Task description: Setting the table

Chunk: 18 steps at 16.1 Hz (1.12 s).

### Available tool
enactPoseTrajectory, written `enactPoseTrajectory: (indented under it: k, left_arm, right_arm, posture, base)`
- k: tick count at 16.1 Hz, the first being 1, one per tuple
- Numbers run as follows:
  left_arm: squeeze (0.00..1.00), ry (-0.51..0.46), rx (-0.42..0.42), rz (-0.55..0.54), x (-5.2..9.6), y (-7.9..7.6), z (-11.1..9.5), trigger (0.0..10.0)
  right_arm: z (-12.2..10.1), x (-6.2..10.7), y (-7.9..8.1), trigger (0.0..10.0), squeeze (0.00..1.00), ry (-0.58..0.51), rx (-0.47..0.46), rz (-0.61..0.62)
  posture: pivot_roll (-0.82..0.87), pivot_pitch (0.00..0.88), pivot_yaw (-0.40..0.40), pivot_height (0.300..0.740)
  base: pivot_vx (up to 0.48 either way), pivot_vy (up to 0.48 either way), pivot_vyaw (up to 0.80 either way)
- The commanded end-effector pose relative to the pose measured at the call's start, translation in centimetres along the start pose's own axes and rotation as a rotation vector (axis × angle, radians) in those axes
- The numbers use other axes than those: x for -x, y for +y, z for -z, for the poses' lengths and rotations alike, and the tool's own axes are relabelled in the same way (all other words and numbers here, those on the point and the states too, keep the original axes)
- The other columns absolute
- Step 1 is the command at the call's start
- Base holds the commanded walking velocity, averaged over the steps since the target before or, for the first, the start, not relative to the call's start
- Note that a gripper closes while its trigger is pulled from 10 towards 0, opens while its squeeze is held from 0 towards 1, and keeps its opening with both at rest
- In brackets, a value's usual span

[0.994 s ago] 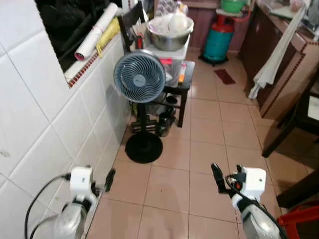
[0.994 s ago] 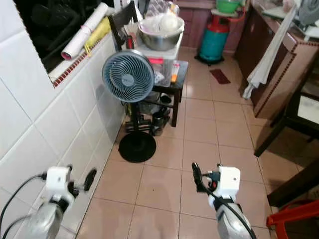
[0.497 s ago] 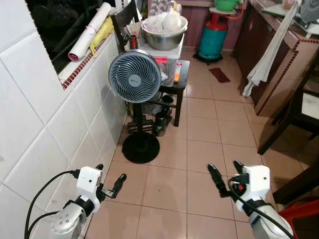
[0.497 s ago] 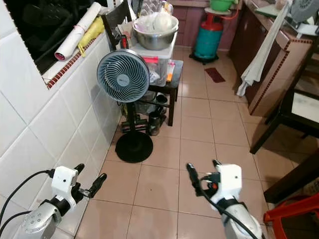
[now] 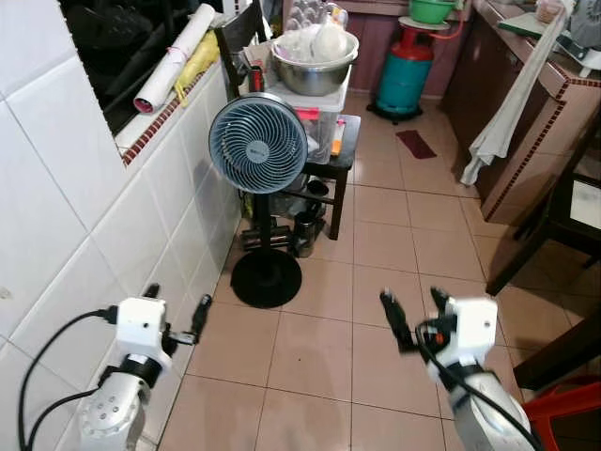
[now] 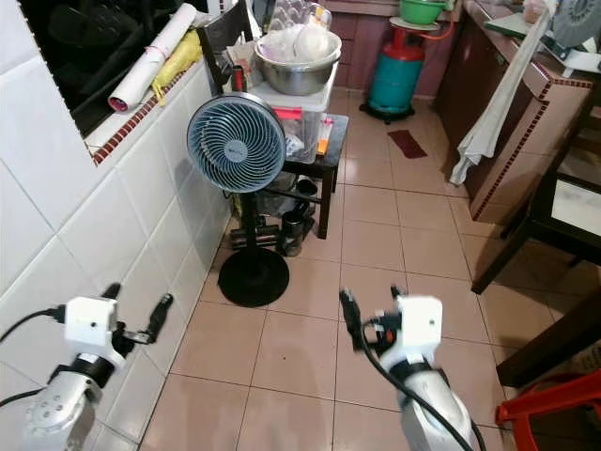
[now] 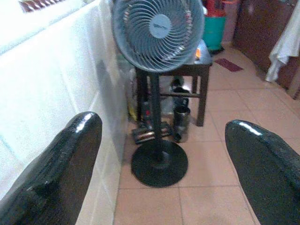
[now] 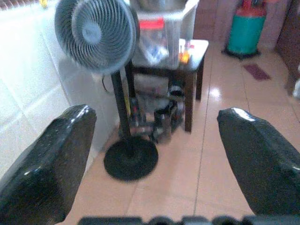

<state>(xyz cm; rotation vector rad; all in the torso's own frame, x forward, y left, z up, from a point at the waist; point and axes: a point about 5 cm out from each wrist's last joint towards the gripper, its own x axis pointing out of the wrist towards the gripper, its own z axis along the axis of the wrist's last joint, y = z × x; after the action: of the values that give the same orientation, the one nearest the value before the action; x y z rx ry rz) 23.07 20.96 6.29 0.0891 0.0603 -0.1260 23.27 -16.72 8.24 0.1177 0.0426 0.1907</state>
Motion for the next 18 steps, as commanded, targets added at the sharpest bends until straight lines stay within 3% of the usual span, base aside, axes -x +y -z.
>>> enactPoseTrajectory:
  k: [1,3,4,6,11,13,18]
  left_arm:
    - [0.0,-0.046,-0.002,-0.026,-0.2,0.2,-0.8,10.0]
    - [0.0,-0.118,0.044,-0.017,-1.4,-0.6,-2.6,10.0]
    - [0.0,-0.156,0.051,0.0,-1.9,-0.8,-4.0,10.0]
    - [0.0,-0.147,0.071,0.013,-2.1,-1.1,-4.6,10.0]
    - [0.0,0.036,0.075,0.004,-0.9,-0.8,0.3,10.0]
    - [0.0,0.091,0.121,-0.011,-1.0,-0.7,0.6,10.0]
    - [0.0,0.063,0.17,0.028,-2.6,-1.1,0.0,10.0]
  right_arm:
    - [-0.8,-0.1,-0.1,10.0,0.0,-0.038,0.018,0.019]
    - [-1.4,-0.5,-0.1,10.0,0.0,-0.068,0.017,0.055]
    - [-2.5,-0.7,0.4,10.0,0.0,-0.101,0.064,0.019]
    - [-2.8,-0.5,0.2,10.0,0.0,-0.104,0.093,0.009]
    - [0.6,-0.1,-0.9,10.0,0.0,0.023,0.074,0.083]
    - [1.0,-0.1,-1.4,10.0,0.0,0.037,0.066,0.146]
    - [1.3,-0.4,-1.0,10.0,0.0,0.026,0.062,0.17]
  posture:
    - [0.05,0.0,-0.02,0.74]
    - [0.05,0.0,-0.028,0.74]
    - [0.05,0.0,-0.025,0.74]
    - [0.05,0.0,-0.026,0.74]
    - [0.04,0.0,-0.011,0.74]
    - [0.04,0.0,-0.004,0.74]
    - [0.02,0.0,0.014,0.74]
  base:
    - [0.0,0.0,0.0]
    - [0.0,0.0,0.0]
    - [0.0,0.0,0.0]
    - [0.0,0.0,0.0]
    - [0.0,0.0,0.0]
    - [0.0,0.0,-0.4]
    - [0.0,0.0,-0.8]
